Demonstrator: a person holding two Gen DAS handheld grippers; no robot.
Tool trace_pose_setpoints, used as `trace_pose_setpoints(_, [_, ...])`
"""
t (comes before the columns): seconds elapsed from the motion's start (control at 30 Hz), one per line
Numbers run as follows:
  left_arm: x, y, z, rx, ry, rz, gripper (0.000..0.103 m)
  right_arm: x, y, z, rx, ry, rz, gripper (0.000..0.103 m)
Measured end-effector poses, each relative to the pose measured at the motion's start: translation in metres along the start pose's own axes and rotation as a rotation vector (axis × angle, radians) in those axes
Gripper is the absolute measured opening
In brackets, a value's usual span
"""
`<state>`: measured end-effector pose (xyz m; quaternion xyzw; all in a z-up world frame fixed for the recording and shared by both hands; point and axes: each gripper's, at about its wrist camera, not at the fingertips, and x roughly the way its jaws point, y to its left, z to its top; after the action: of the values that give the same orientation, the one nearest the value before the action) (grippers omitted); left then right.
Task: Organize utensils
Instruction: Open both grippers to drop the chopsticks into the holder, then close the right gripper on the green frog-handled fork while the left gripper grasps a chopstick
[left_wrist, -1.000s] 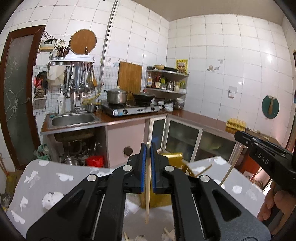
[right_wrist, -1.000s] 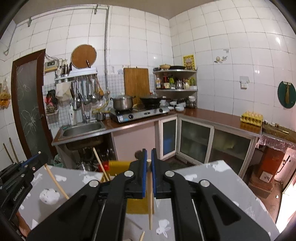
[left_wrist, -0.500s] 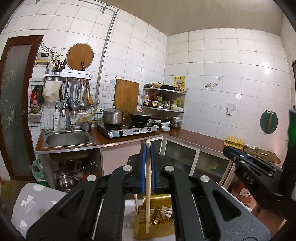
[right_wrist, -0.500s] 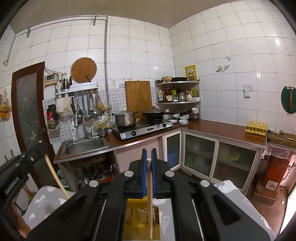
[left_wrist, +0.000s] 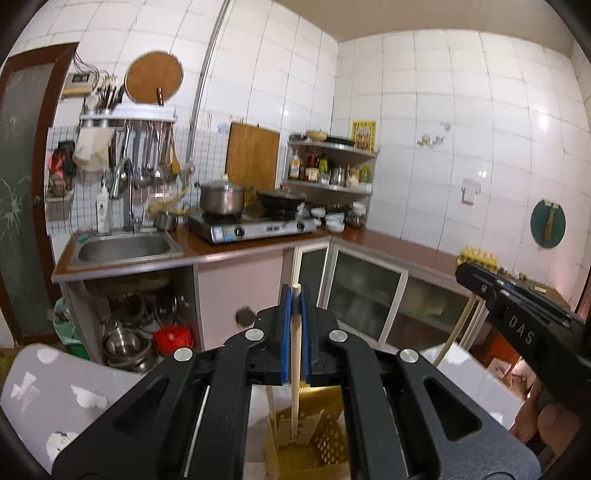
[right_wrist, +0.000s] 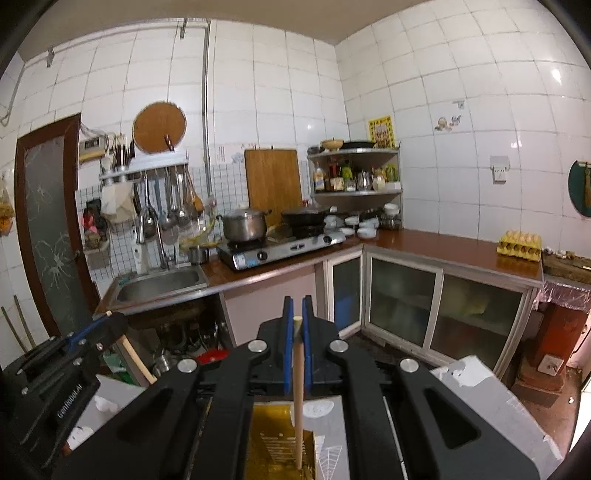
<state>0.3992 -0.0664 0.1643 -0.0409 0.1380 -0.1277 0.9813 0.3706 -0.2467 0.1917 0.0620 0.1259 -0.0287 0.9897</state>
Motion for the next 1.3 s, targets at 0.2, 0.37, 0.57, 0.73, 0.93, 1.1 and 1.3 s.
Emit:
trace_pose_setpoints(0.2, [0.013,0.004,-0.037,0.019,0.074,0.024,0.004,0.016,-0.002,-0.024,-0.017,0.056,-0.005,0.005])
trace_pose_setpoints(0.37, [0.003,0.009,-0.041,0.019,0.113,0.035,0.010,0.016,-0.007,-0.027,-0.024,0.117,-0.021,0.006])
trace_pose_setpoints(0.57, [-0.052,0.019,-0.025,0.005,0.033,0.081,0.074,-0.021,-0.018,-0.022,-0.017,0.102,-0.052,0.060])
trace_pose_setpoints(0.73, [-0.098,0.033,-0.022,-0.019,0.012,0.132,0.096,-0.059,-0.023,-0.027,-0.028,0.099,-0.098,0.065])
trace_pose_setpoints(0.93, [-0.131,0.049,-0.039,-0.037,0.026,0.190,0.098,-0.089,-0.016,-0.052,-0.077,0.119,-0.122,0.069])
trace_pose_setpoints(1.1, [-0.136,0.061,-0.067,-0.057,0.076,0.239,0.098,-0.093,-0.017,-0.088,-0.062,0.188,-0.119,0.069])
trace_pose_setpoints(1.3, [-0.125,0.072,-0.122,-0.037,0.210,0.245,0.098,-0.080,-0.019,-0.157,-0.044,0.340,-0.133,0.069])
